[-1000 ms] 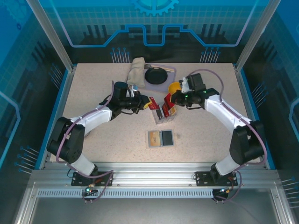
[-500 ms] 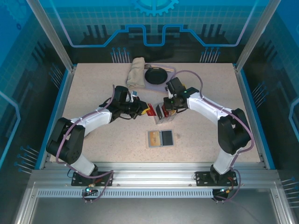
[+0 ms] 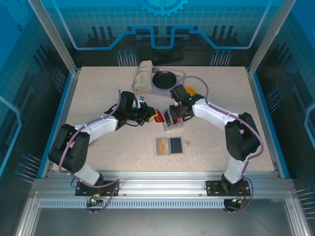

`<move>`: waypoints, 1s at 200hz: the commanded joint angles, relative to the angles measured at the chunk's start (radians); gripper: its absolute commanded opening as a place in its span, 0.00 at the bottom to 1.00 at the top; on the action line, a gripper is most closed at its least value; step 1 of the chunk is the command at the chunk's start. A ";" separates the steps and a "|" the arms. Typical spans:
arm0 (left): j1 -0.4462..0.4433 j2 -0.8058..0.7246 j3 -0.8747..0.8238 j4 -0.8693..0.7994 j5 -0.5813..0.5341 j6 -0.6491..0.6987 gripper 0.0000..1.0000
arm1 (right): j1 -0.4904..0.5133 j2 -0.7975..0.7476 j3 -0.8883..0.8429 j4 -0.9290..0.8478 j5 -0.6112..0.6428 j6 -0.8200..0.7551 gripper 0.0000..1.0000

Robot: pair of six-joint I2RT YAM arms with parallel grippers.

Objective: Put the credit cards into the card holder

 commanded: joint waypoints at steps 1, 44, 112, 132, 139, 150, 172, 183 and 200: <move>-0.003 -0.016 -0.012 0.063 0.034 -0.012 0.07 | 0.000 -0.060 0.009 -0.033 0.008 0.017 0.21; -0.017 -0.020 -0.010 0.152 0.057 -0.015 0.07 | -0.071 -0.238 -0.088 0.033 -0.261 0.103 0.33; -0.019 0.026 0.013 0.369 0.159 -0.113 0.08 | -0.210 -0.288 -0.227 0.305 -0.789 0.274 0.45; -0.022 0.045 0.030 0.398 0.174 -0.131 0.08 | -0.225 -0.272 -0.247 0.378 -0.856 0.318 0.44; -0.022 0.051 0.038 0.402 0.177 -0.135 0.08 | -0.227 -0.270 -0.251 0.391 -0.866 0.325 0.44; -0.024 0.060 0.048 0.410 0.183 -0.141 0.08 | -0.228 -0.263 -0.248 0.397 -0.880 0.327 0.44; -0.029 0.073 0.064 0.433 0.193 -0.153 0.08 | -0.228 -0.248 -0.240 0.406 -0.906 0.330 0.44; -0.033 0.081 0.076 0.438 0.201 -0.155 0.08 | -0.229 -0.243 -0.239 0.412 -0.907 0.331 0.44; -0.039 0.095 0.088 0.462 0.216 -0.168 0.09 | -0.229 -0.231 -0.235 0.424 -0.922 0.342 0.43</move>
